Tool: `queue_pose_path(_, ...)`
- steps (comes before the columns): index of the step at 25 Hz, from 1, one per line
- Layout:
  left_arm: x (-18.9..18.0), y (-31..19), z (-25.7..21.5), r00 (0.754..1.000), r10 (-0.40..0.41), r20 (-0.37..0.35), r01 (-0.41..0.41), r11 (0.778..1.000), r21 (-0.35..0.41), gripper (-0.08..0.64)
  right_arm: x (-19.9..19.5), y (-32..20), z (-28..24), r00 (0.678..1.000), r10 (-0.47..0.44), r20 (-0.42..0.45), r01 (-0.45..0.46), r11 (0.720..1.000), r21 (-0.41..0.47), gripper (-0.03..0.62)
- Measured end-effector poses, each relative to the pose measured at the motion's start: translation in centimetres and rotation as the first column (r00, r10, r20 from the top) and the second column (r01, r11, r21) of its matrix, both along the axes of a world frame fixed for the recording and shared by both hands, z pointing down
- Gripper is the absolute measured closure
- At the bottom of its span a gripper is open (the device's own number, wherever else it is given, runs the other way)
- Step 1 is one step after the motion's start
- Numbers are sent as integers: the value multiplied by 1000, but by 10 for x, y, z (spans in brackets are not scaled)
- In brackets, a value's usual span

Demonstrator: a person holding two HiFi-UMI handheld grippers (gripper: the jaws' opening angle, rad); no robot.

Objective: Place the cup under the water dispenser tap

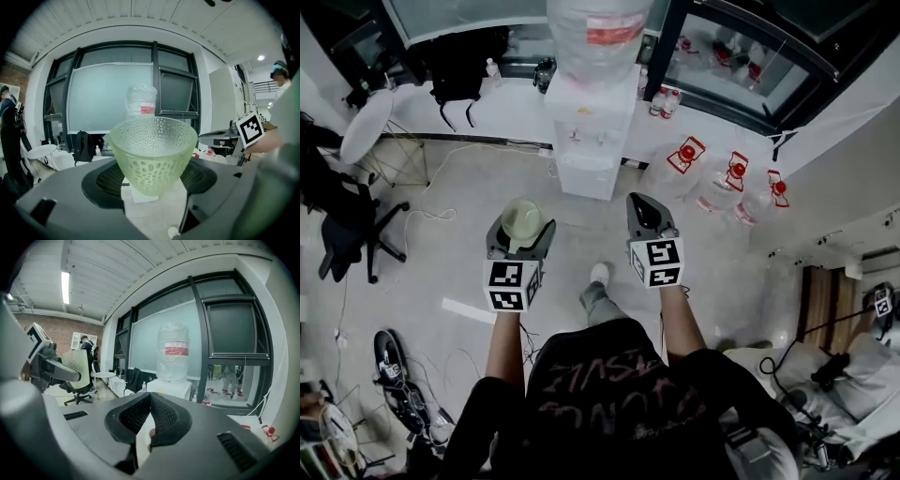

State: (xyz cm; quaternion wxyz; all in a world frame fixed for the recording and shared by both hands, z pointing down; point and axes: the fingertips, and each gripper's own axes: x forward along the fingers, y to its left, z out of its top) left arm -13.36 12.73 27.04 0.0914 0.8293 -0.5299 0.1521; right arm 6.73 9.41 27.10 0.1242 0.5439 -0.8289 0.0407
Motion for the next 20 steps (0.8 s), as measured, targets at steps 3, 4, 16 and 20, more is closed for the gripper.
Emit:
queue_pose_path(3,2,-30,3,1000,-7,-2,7,1000,-7,195,-1,-32,4,1000,-9,1,9,1000,-15,577)
queue_pose_path(4,2,-40,4,1000,-9,-2,9,1000,-8,195,-1,-44,6,1000,-11,-3,11,1000,-19,577)
queue_pose_path(16,6,-152,17,999,-41,9,41,999,-34,195,-3,-167,25,998,-68,-3,67,996,-58,577)
queue_pose_path(20,8,-176,21,999,-38,30,39,998,-43,195,0,-192,33,998,-67,13,68,995,-68,577)
